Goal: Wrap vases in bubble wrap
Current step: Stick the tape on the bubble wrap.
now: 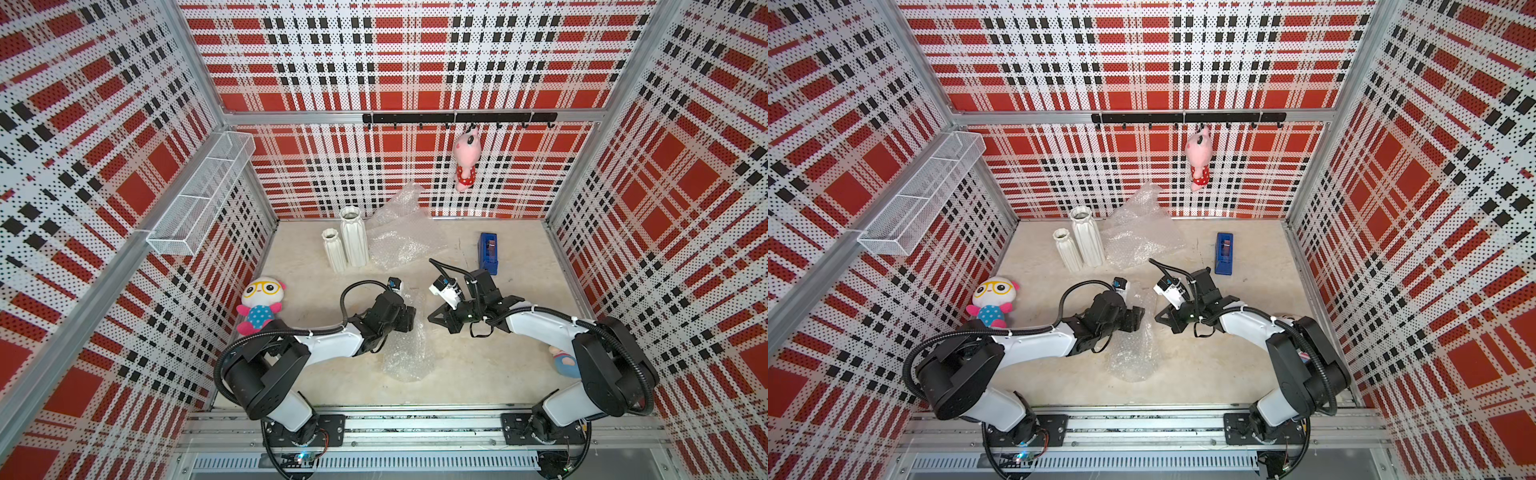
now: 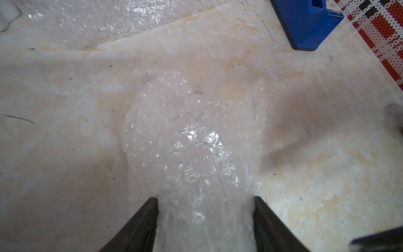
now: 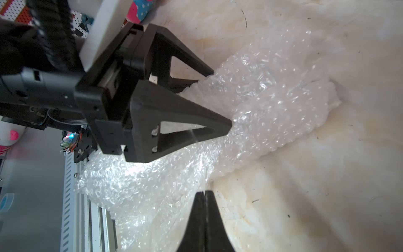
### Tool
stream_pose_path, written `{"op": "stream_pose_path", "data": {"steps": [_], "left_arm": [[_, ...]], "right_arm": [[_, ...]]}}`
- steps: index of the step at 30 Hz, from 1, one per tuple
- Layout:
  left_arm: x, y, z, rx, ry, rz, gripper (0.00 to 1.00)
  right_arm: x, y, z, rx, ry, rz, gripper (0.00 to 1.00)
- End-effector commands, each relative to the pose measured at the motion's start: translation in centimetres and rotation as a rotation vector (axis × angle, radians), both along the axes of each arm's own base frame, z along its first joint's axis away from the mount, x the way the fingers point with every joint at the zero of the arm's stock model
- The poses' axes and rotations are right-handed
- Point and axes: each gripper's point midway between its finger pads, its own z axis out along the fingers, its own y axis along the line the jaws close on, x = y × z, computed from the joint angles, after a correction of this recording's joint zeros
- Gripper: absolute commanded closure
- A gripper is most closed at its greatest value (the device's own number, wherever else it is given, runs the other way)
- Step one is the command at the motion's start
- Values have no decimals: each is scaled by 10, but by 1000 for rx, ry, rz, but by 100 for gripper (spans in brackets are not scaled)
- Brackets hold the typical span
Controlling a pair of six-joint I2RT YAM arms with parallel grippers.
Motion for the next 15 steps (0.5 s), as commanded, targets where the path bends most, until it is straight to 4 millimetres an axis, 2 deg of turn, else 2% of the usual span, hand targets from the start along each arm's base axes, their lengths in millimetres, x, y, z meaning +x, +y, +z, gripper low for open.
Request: {"op": "stream_pose_path", "data": {"steps": [1, 4, 8, 15], "left_arm": [[-16, 13, -32, 74, 85, -23, 32], [-16, 14, -31, 68, 82, -24, 32], [-16, 14, -30, 56, 79, -32, 32], [-15, 13, -30, 55, 72, -46, 32]], "right_arm": [[-4, 2, -8, -69, -47, 81, 100], [-12, 6, -4, -78, -87, 135, 100], [-25, 7, 12, -37, -184, 197, 100], [-29, 5, 20, -67, -241, 278, 100]]}}
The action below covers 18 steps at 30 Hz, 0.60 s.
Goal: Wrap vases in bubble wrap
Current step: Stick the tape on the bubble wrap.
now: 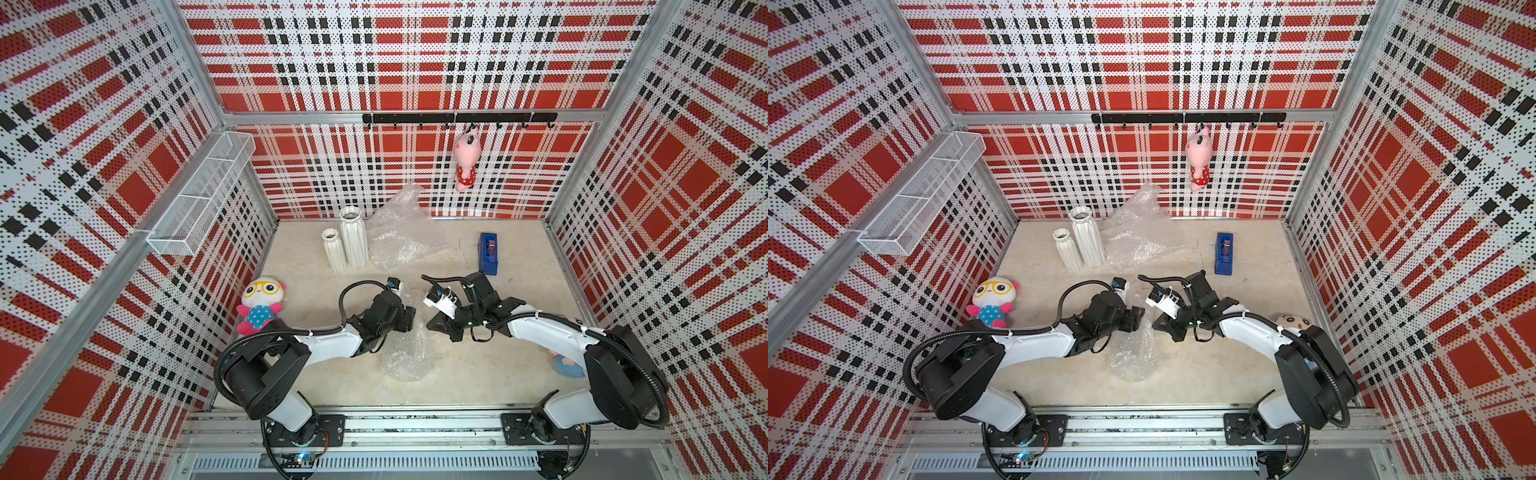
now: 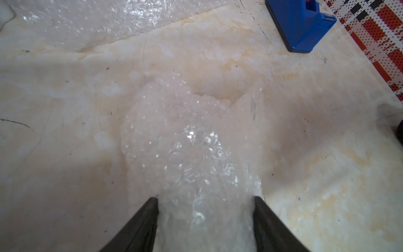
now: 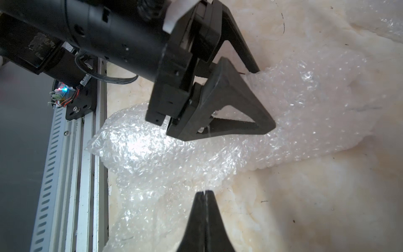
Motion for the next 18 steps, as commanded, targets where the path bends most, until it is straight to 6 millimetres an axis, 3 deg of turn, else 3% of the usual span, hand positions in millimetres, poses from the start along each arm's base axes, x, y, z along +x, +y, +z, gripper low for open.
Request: {"op": "stream_pose_path", "data": {"steps": [1, 9, 18], "left_arm": [[-17, 13, -29, 74, 80, -31, 32], [-17, 13, -29, 72, 77, -30, 32], [-17, 12, -30, 70, 78, -33, 32]], "right_arm": [[-8, 1, 4, -31, -57, 111, 100], [-14, -5, -12, -124, -88, 263, 100], [0, -4, -26, -200, -81, 288, 100]]}}
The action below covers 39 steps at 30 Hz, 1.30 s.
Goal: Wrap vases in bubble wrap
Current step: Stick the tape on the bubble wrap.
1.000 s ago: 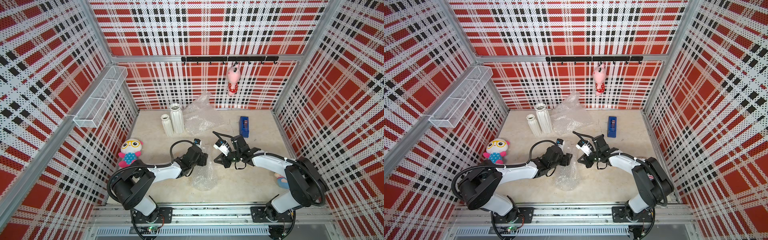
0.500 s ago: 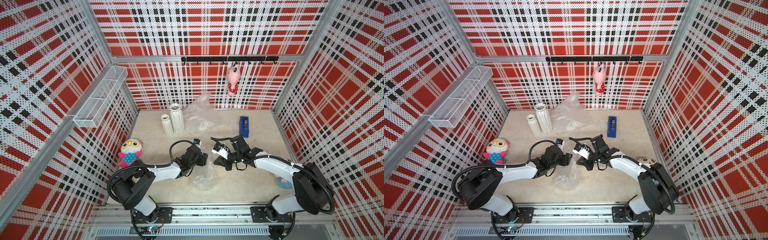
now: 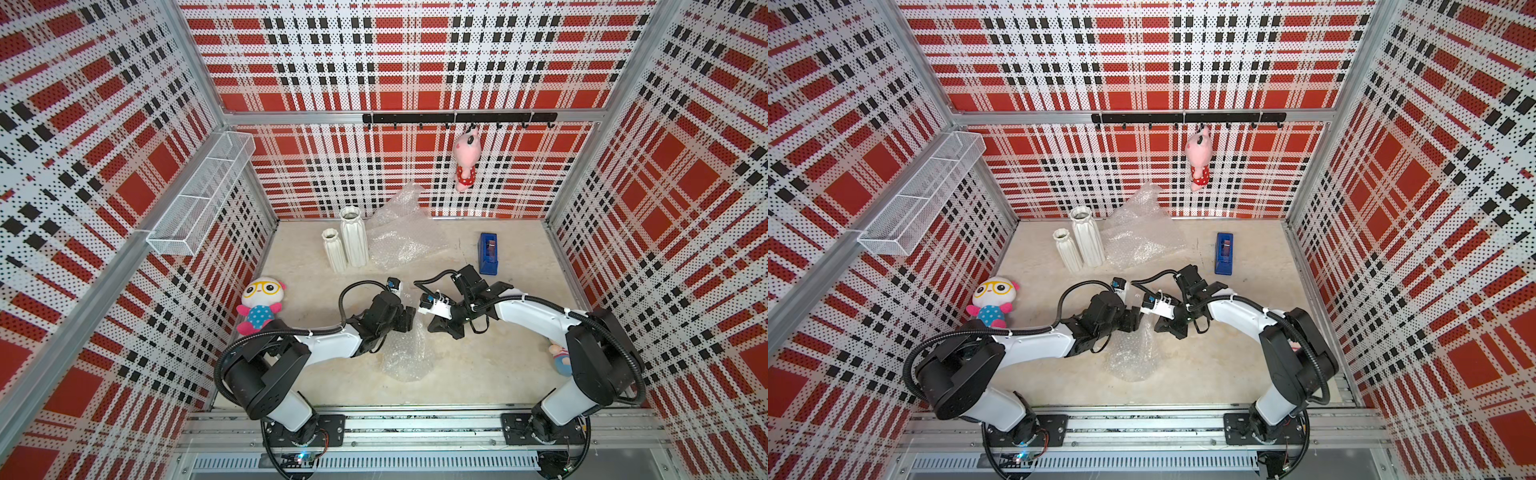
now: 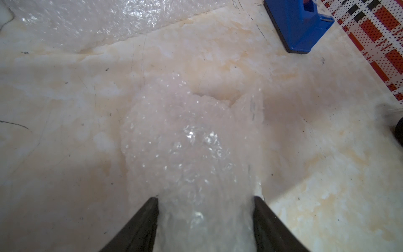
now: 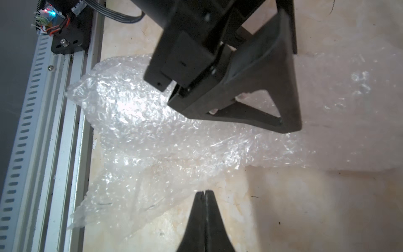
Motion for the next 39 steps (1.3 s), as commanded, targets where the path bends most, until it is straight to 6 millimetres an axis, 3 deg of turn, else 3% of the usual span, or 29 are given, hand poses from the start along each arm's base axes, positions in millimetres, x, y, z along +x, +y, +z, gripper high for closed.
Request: {"op": "stream_pose_path", "data": {"steps": [1, 9, 16, 25, 39], "left_arm": [[-17, 13, -30, 76, 84, -28, 32], [-17, 14, -31, 81, 85, -25, 33], [-16, 13, -31, 80, 87, -27, 32], [-17, 11, -30, 79, 88, -31, 32], [-18, 11, -32, 84, 88, -35, 33]], "right_arm": [[-2, -1, -4, -36, -14, 63, 100], [-19, 4, 18, -13, -47, 105, 100], [-27, 14, 23, -16, -49, 166, 100], [4, 15, 8, -100, -87, 77, 100], [22, 24, -1, -118, -99, 44, 96]]}}
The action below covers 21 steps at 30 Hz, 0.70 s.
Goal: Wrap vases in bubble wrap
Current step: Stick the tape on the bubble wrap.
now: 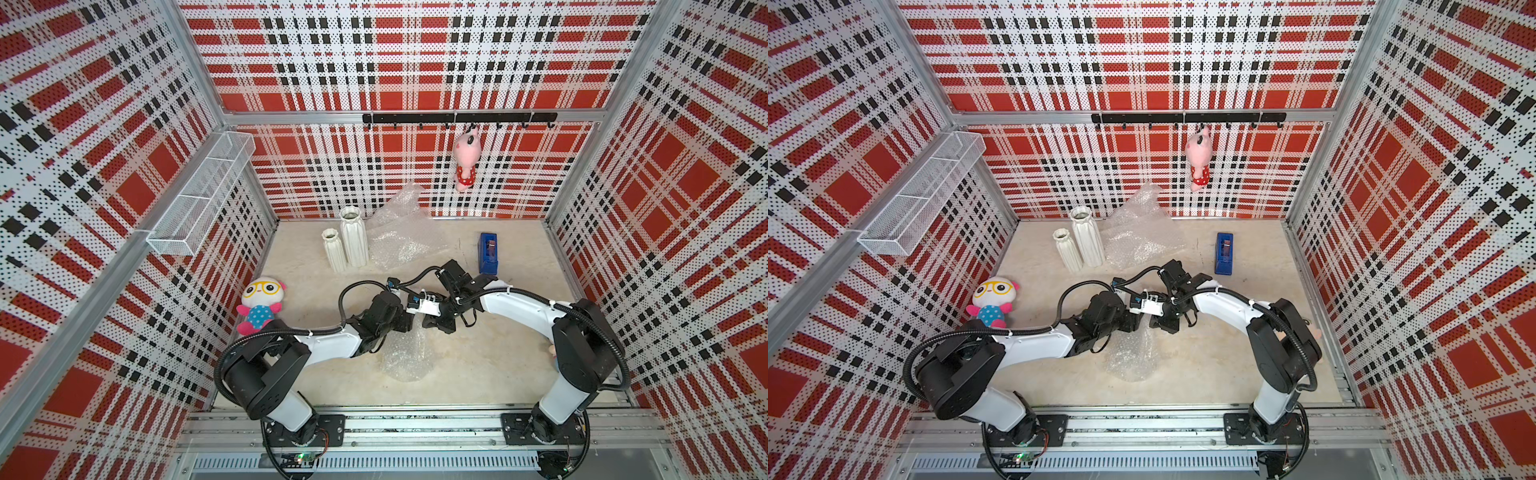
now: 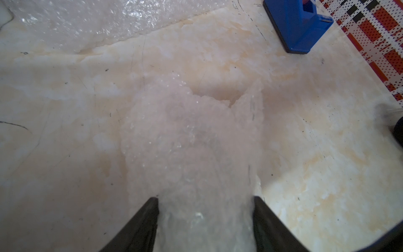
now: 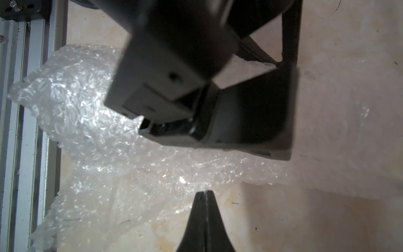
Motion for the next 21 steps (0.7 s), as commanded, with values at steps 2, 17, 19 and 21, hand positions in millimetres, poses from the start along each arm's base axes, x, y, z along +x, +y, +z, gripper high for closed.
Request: {"op": "stream_pose_path", "data": {"steps": [2, 17, 19, 21], "left_arm": [[-18, 11, -32, 85, 90, -33, 33], [-18, 12, -31, 86, 88, -29, 33], [-18, 11, -32, 86, 88, -29, 33], [-19, 12, -33, 89, 90, -29, 33]], "right_arm": [[10, 8, 1, 17, -23, 1, 94], [31, 5, 5, 24, -147, -109, 59], [34, 3, 9, 27, -167, -132, 56], [34, 2, 16, 47, -182, -153, 52]]}}
